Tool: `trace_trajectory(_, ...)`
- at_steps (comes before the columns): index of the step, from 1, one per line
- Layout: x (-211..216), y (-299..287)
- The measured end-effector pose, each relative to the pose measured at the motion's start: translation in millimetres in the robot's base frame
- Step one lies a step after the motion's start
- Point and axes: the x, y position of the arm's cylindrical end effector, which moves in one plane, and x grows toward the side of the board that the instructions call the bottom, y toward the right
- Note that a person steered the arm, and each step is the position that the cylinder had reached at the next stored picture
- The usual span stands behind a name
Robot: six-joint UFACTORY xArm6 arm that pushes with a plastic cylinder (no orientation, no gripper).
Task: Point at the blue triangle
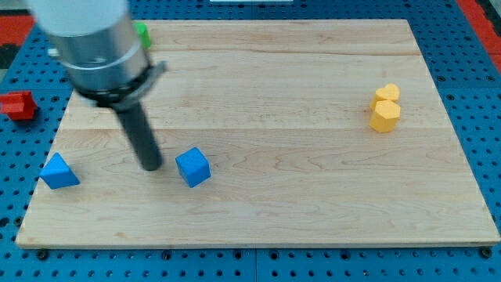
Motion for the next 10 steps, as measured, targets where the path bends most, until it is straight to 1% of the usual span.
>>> trace_trajectory(1, 0.0, 36.5)
trace_trajectory(2, -5.4, 30.4)
trace_trajectory(5, -54.9, 24.3)
trace_trajectory(7, -80.5, 21.6)
trace_trajectory(8, -80.9, 12.5)
trace_trajectory(9, -93.0, 9.8)
trace_trajectory(10, -105.3, -9.4)
